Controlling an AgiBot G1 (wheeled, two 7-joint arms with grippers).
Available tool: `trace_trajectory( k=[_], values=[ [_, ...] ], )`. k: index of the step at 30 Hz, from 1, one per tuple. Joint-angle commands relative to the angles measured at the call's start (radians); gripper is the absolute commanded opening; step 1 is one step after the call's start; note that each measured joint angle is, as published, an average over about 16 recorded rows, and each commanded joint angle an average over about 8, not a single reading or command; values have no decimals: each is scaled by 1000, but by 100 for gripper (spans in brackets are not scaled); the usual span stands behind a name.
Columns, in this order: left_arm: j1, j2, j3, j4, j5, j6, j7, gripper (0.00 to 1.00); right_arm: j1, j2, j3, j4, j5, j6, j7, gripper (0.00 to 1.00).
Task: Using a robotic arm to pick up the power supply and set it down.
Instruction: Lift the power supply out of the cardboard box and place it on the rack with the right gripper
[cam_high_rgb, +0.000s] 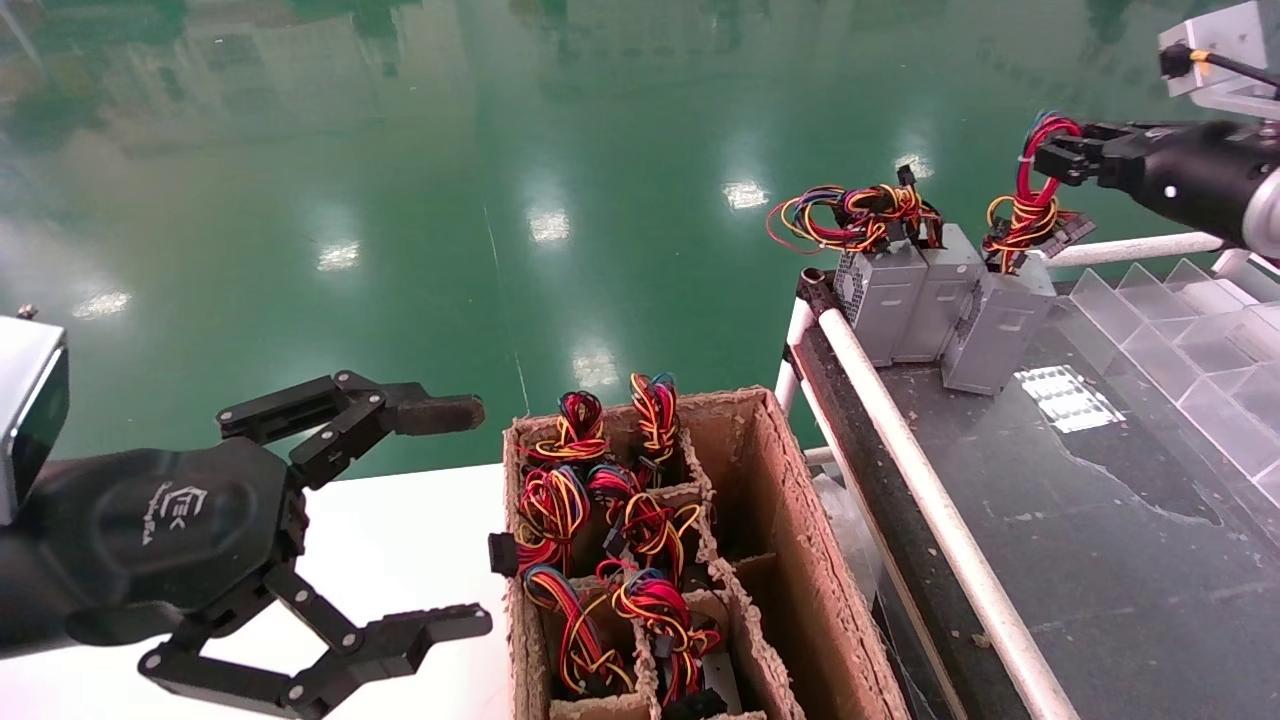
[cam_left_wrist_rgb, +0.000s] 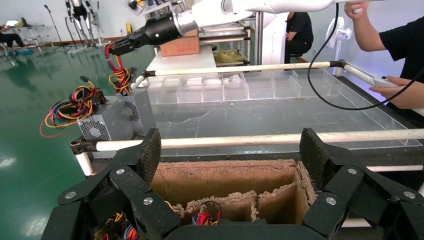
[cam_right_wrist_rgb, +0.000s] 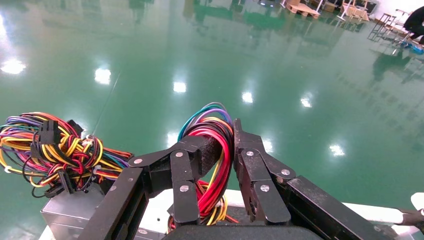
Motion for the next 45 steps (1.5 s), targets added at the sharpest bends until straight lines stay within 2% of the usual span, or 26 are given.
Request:
trace_trajectory(
  k=[1,12,30,31,32,38,39,40,45],
  values=[
    [0,0,0,0,0,0,0,100,2,-14,-5,-2,-6,11,0,0],
    [0,0,0,0,0,0,0,100,16,-64,-8,-2,-11,84,-6,0],
    [0,0,0,0,0,0,0,100,-12,-116,-9,-8,-13,114,-11,0],
    [0,0,0,0,0,0,0,100,-14,-116,-8,-8,-12,114,-10,4],
    [0,0,0,0,0,0,0,100,-16,-116,-7,-8,-10,114,-10,14],
    [0,0,0,0,0,0,0,100,-18,-111,0,-6,0,112,-6,89],
    [0,0,0,0,0,0,0,100,-18,-110,1,-5,1,112,-6,98],
    [0,0,0,0,0,0,0,100,-17,-110,1,-5,1,111,-5,100],
    [0,0,0,0,0,0,0,100,-16,-105,2,-6,3,108,-4,100]
  ],
)
